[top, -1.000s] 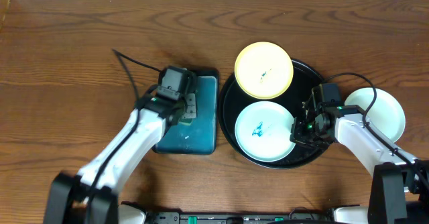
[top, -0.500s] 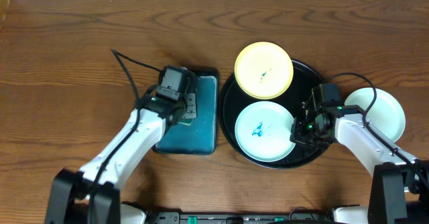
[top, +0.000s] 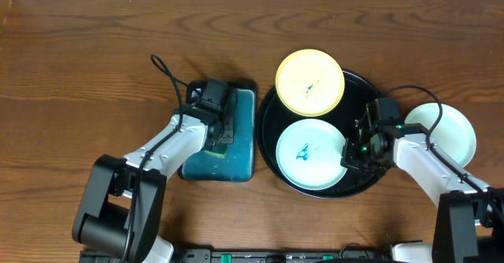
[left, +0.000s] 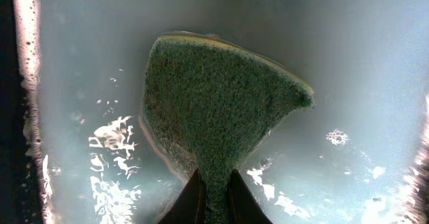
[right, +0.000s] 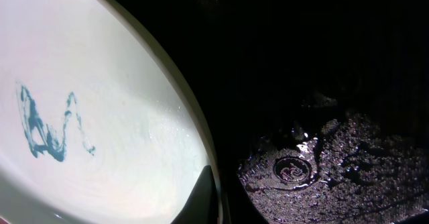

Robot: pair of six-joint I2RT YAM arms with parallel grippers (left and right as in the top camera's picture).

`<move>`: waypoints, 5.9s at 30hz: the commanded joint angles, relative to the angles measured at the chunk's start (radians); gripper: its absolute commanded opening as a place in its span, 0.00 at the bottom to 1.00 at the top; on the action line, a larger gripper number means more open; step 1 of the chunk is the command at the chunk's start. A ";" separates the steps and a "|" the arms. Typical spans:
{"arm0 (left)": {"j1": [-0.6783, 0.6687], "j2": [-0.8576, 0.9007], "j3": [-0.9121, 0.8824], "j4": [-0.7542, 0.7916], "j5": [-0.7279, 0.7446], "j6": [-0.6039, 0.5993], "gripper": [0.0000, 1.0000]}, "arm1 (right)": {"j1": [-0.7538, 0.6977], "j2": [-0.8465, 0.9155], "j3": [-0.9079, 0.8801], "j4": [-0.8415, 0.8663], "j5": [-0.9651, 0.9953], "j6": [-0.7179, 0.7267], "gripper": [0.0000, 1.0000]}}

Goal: Clean dirty plates on tray and stack at the side
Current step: 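Dip the sponge in the soapy water with the left gripper, then lift the sponge out and move it to the blue tray's left edge, then hold the sponge above the blue tray's edge with the left gripper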

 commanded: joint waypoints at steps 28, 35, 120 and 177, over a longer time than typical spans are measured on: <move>0.219 -0.225 0.004 -0.026 0.552 0.072 0.07 | 0.009 -0.005 -0.006 -0.007 0.014 0.009 0.01; 0.327 -0.225 0.003 -0.027 0.842 0.217 0.08 | 0.009 -0.005 -0.006 -0.008 0.014 0.009 0.01; 0.339 -0.519 0.003 0.045 0.690 0.230 0.07 | 0.009 -0.005 -0.006 -0.019 0.021 0.009 0.01; 0.339 -0.211 -0.025 0.015 0.690 0.230 0.07 | 0.009 -0.005 -0.006 -0.019 0.022 0.009 0.01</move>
